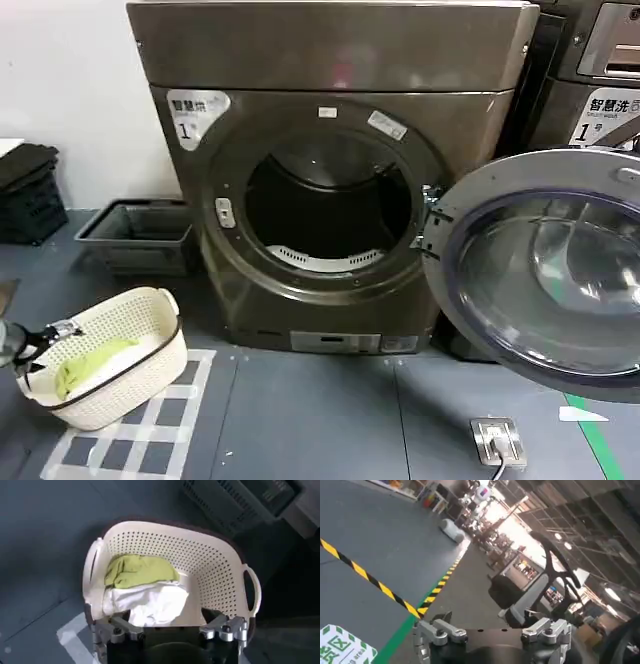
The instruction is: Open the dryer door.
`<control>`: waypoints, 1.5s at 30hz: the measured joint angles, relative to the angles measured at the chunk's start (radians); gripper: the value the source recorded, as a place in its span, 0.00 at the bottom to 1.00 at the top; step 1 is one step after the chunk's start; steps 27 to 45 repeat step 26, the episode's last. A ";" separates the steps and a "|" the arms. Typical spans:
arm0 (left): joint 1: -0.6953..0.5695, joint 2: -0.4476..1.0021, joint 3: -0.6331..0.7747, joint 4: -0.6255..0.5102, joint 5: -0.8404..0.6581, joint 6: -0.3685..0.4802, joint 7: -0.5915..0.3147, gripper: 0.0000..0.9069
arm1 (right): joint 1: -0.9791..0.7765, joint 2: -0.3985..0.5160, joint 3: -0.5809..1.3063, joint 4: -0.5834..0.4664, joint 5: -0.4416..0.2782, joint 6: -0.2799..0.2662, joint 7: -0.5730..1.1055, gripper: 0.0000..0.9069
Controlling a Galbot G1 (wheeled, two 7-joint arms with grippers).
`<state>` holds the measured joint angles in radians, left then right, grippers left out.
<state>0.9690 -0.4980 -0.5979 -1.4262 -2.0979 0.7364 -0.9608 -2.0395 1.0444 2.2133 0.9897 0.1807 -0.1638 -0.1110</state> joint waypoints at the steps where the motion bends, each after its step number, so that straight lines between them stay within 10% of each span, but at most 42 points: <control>1: 0.000 0.000 0.000 0.000 0.000 0.000 0.000 1.00 | 0.000 -0.001 0.001 -0.005 0.011 -0.005 0.003 1.00; 45: 0.009 0.004 0.003 -0.003 0.001 0.000 0.007 1.00 | 0.002 -0.013 0.009 -0.025 0.050 -0.010 0.023 1.00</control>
